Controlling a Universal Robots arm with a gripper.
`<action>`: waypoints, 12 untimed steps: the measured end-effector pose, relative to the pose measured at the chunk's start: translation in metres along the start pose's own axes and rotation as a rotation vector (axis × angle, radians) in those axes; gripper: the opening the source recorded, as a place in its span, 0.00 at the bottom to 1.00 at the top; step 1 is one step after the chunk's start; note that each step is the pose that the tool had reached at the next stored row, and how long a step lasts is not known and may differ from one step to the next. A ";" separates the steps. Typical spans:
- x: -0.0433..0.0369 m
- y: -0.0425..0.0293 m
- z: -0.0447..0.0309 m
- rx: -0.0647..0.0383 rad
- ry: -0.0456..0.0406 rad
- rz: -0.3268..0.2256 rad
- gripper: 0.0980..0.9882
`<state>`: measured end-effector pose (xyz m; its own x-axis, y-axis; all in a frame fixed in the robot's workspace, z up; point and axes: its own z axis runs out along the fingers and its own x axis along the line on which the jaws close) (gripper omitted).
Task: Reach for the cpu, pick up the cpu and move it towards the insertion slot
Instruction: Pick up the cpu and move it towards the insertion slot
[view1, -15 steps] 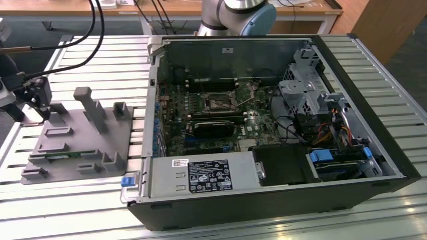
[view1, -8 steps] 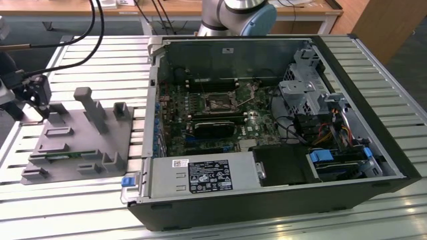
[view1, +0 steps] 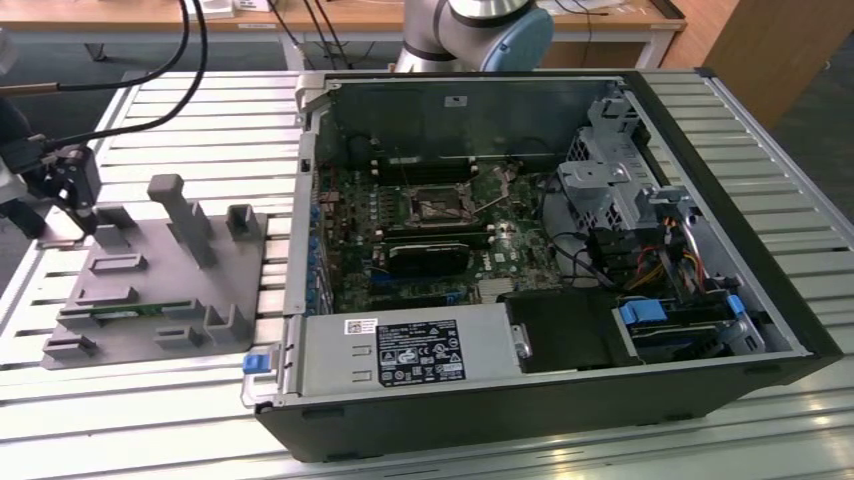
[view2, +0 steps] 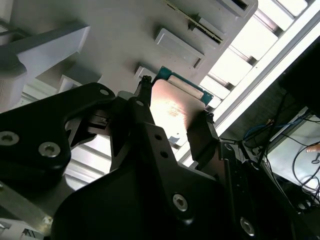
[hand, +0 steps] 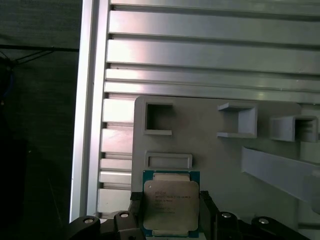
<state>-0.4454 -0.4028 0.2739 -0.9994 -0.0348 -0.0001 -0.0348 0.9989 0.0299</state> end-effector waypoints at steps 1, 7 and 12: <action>0.0000 0.0001 -0.0005 0.000 0.0000 0.000 0.49; 0.0000 0.0005 -0.0033 0.000 0.0002 0.000 0.49; 0.0000 0.0009 -0.0085 0.001 0.0001 0.000 0.49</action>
<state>-0.4454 -0.4021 0.2824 -0.9994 -0.0348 0.0000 -0.0348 0.9990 0.0291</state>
